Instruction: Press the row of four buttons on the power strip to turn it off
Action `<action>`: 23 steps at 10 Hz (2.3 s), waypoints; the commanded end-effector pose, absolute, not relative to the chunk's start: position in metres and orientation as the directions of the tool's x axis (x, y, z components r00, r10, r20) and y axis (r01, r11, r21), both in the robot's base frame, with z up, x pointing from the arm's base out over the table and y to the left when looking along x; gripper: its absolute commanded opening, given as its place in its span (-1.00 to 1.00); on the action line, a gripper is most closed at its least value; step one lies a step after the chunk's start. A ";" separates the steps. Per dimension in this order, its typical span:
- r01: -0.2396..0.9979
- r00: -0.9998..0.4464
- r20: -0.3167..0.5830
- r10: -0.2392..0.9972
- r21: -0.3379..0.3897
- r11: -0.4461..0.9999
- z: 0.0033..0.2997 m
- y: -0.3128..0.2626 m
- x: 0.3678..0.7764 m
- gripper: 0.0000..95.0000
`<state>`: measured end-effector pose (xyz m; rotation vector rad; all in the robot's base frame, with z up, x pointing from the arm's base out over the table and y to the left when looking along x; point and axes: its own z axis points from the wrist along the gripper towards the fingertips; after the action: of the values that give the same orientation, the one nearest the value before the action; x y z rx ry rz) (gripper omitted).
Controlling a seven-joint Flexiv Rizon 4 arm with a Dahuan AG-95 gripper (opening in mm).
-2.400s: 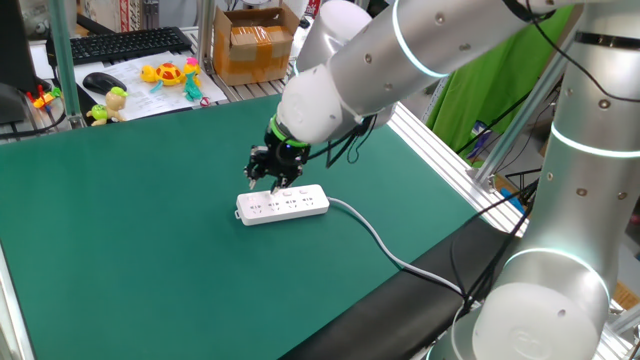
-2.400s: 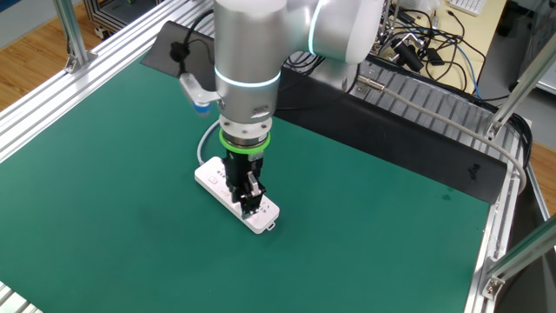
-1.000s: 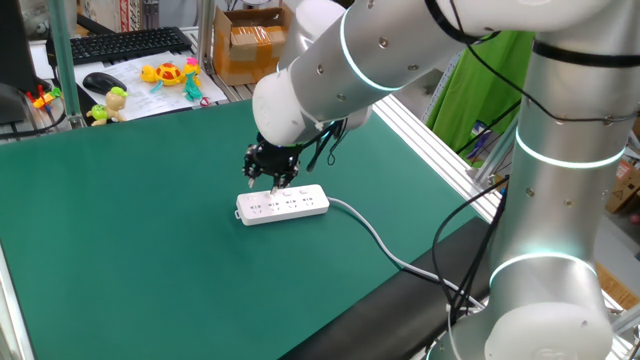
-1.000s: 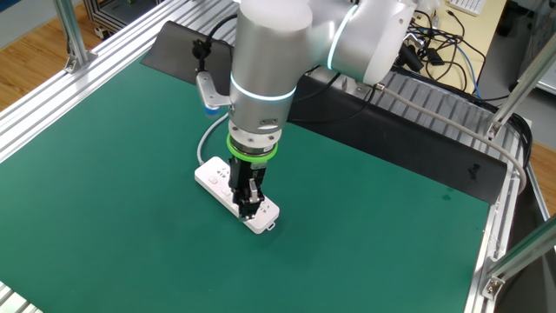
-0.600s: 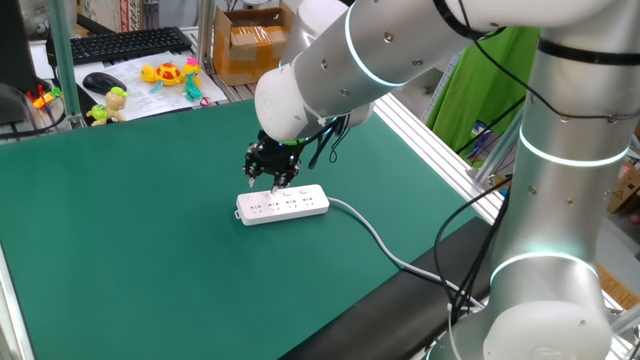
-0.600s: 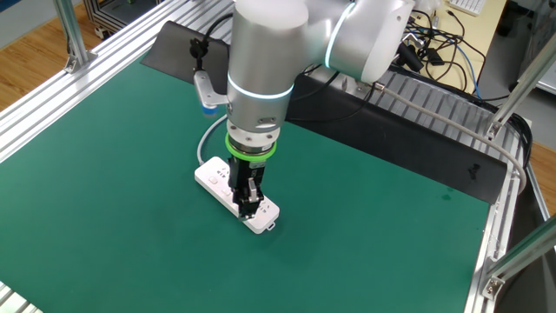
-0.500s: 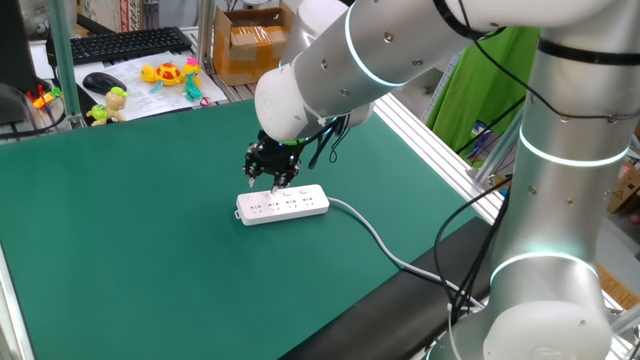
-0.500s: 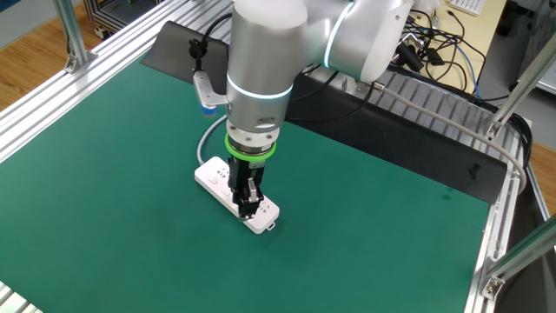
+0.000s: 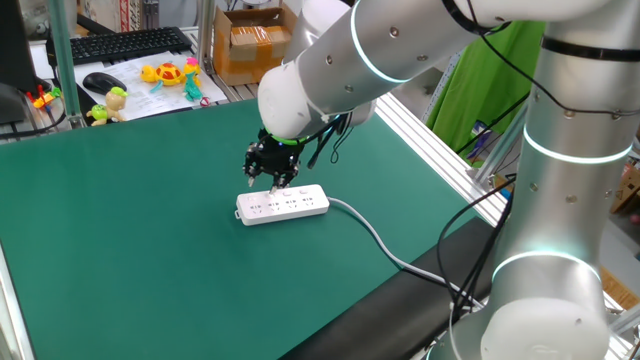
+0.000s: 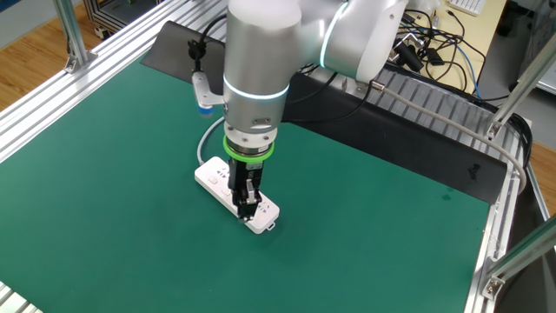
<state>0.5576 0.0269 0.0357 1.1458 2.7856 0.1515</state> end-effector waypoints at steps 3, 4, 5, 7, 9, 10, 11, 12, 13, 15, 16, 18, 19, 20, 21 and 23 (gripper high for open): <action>0.689 -0.709 -0.072 0.702 0.143 0.710 0.035 0.028 0.556 -0.20; 0.691 -0.707 -0.073 0.704 0.144 0.709 0.035 0.028 0.555 -0.20; 0.696 -0.702 -0.068 0.709 0.148 0.703 0.035 0.028 0.555 -0.20; 0.696 -0.702 -0.068 0.709 0.147 0.703 0.035 0.028 0.555 -0.20; 0.692 -0.705 -0.073 0.706 0.145 0.707 0.033 0.029 0.553 -0.20; 0.693 -0.704 -0.072 0.707 0.145 0.706 0.033 0.029 0.553 -0.20; 0.694 -0.703 -0.072 0.707 0.145 0.705 0.032 0.029 0.553 -0.20; 0.695 -0.704 -0.062 0.707 0.146 0.704 0.037 0.029 0.552 -0.20; 0.694 -0.705 -0.064 0.706 0.144 0.706 0.035 0.030 0.551 -0.20; 0.694 -0.704 -0.065 0.707 0.144 0.705 0.031 0.032 0.549 -0.20; 0.693 -0.706 -0.067 0.705 0.142 0.707 0.031 0.032 0.549 -0.20; 0.695 -0.705 -0.054 0.707 0.150 0.703 0.034 0.033 0.551 -0.20; 0.695 -0.705 -0.053 0.708 0.149 0.703 0.032 0.033 0.551 -0.20; 0.694 -0.705 -0.056 0.707 0.149 0.704 0.029 0.034 0.551 -0.20; 0.692 -0.707 -0.054 0.705 0.151 0.706 0.029 0.034 0.551 -0.20; 0.696 -0.706 -0.041 0.707 0.146 0.703 0.034 0.035 0.553 -0.20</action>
<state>0.5522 0.0361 0.0357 1.1625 2.8182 0.1923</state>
